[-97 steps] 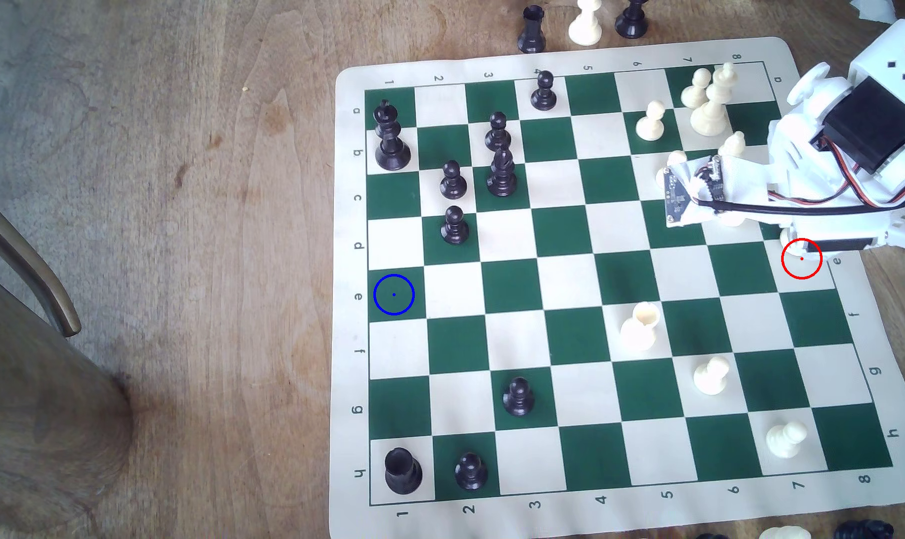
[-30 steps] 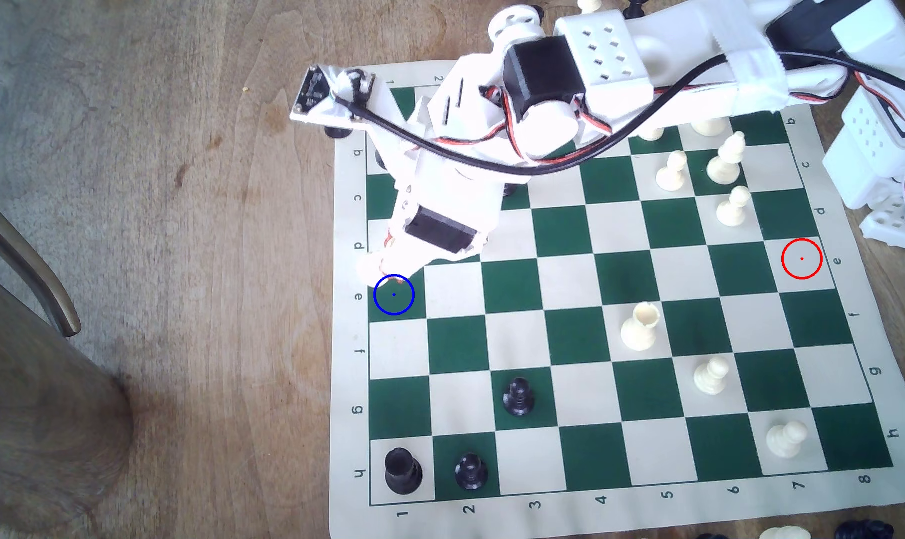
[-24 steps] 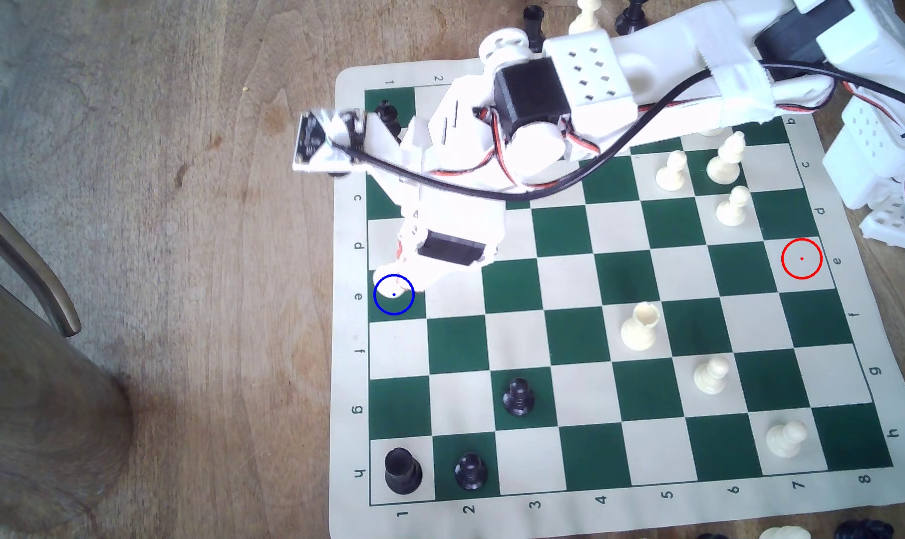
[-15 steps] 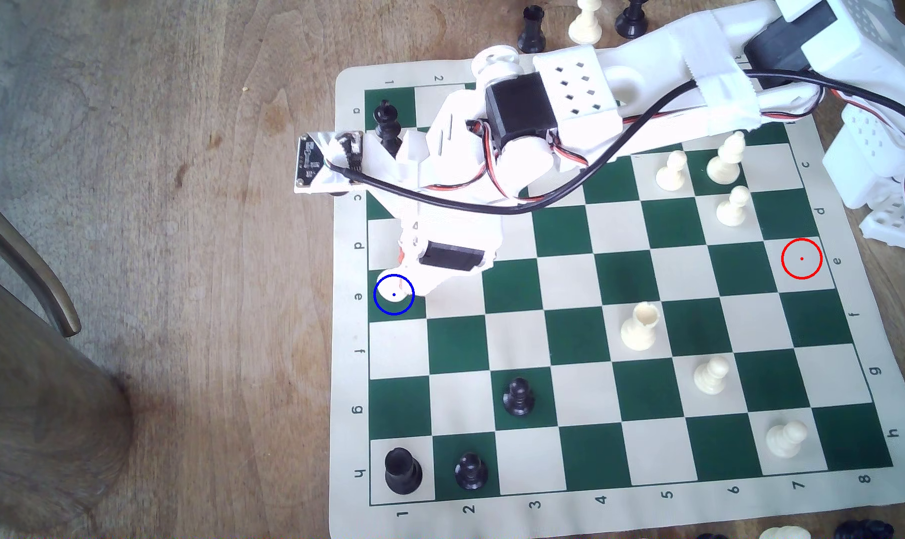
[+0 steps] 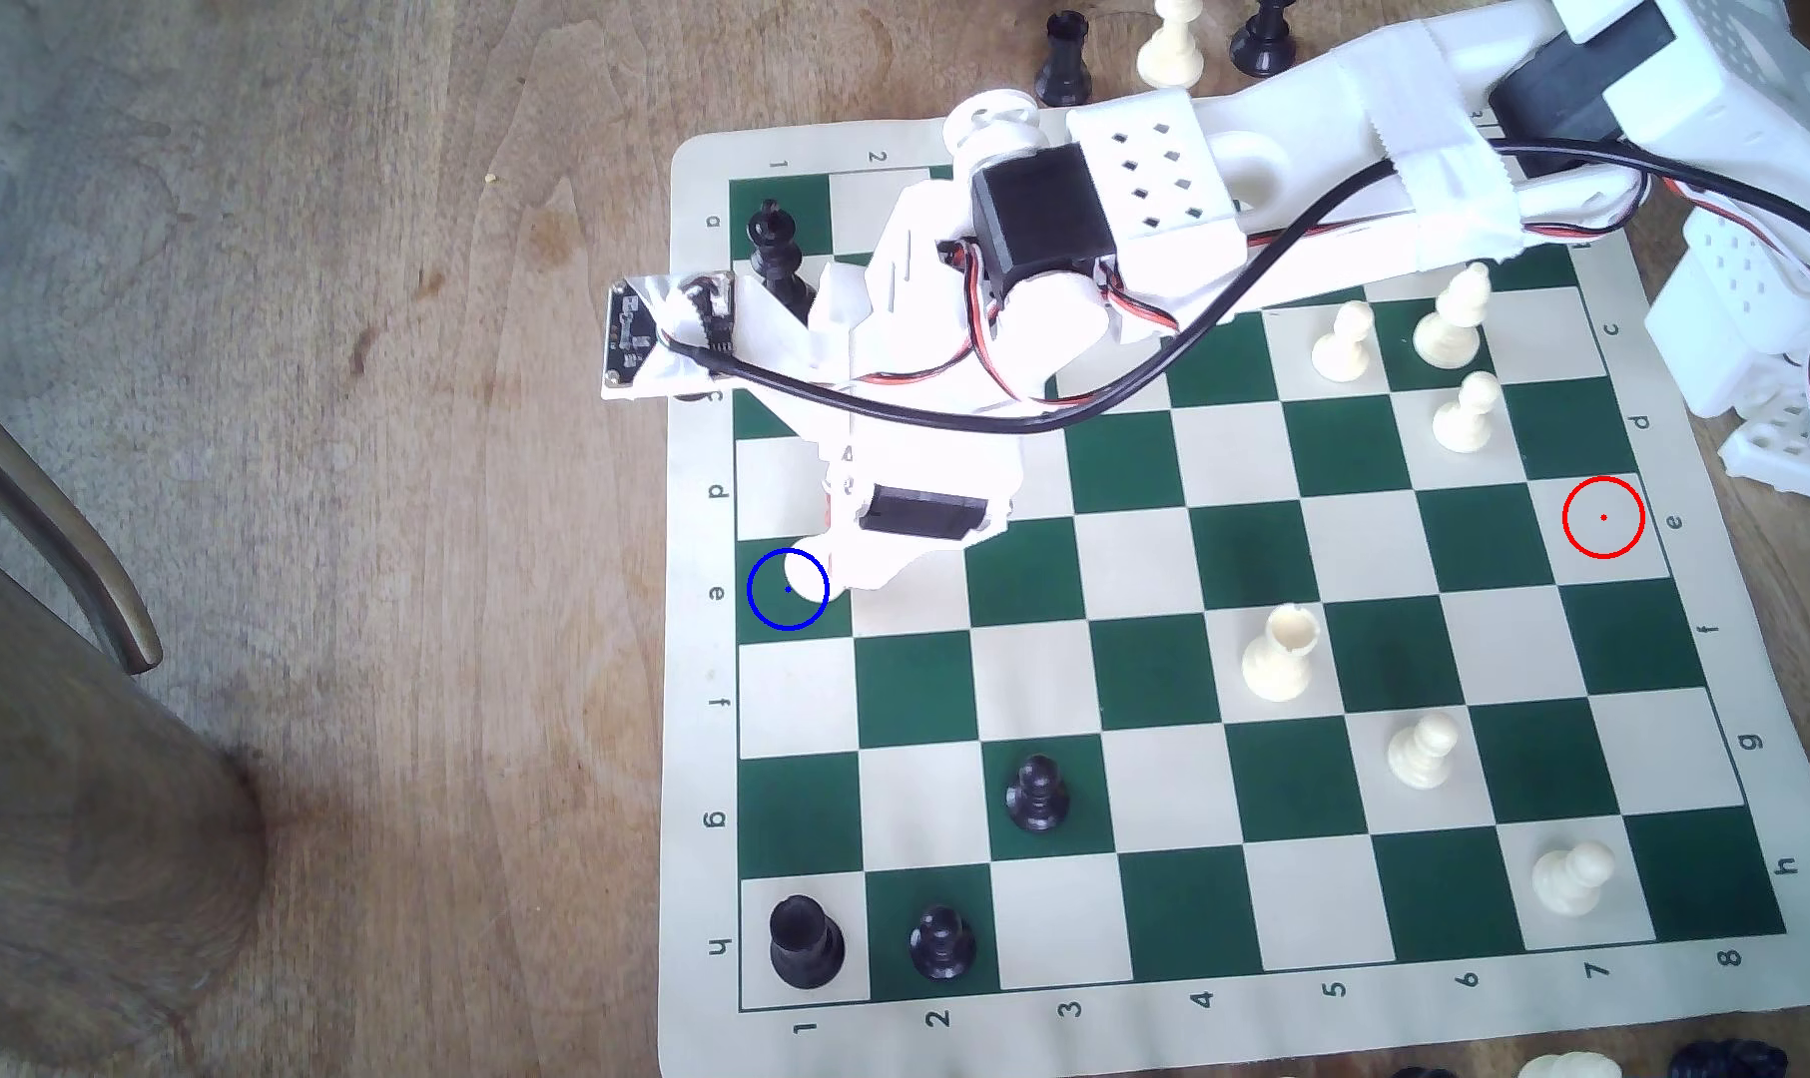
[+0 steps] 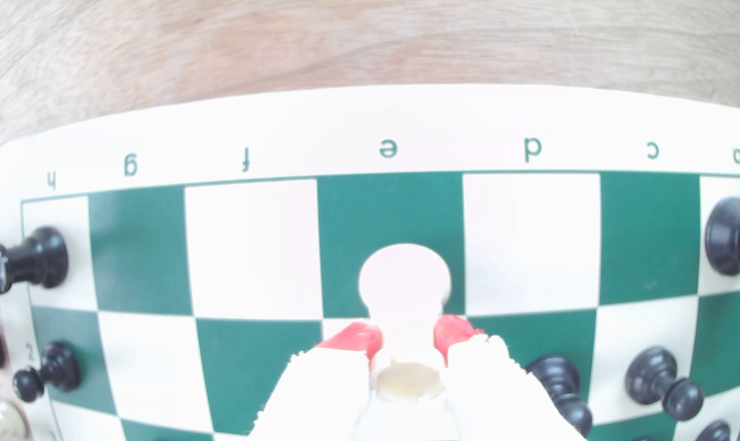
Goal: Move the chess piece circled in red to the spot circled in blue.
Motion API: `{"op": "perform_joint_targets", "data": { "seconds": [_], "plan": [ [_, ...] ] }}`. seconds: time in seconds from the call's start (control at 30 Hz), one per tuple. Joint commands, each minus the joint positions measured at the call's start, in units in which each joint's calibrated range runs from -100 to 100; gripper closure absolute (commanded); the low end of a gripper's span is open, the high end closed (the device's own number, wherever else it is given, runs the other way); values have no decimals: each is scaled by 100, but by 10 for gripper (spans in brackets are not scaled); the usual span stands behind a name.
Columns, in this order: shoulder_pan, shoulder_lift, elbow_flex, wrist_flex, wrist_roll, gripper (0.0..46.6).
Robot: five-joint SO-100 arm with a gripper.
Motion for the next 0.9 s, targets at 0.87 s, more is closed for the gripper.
{"op": "perform_joint_targets", "data": {
  "seconds": [0.87],
  "plan": [
    [96,-382,-344,-255,-186,314]
  ]
}}
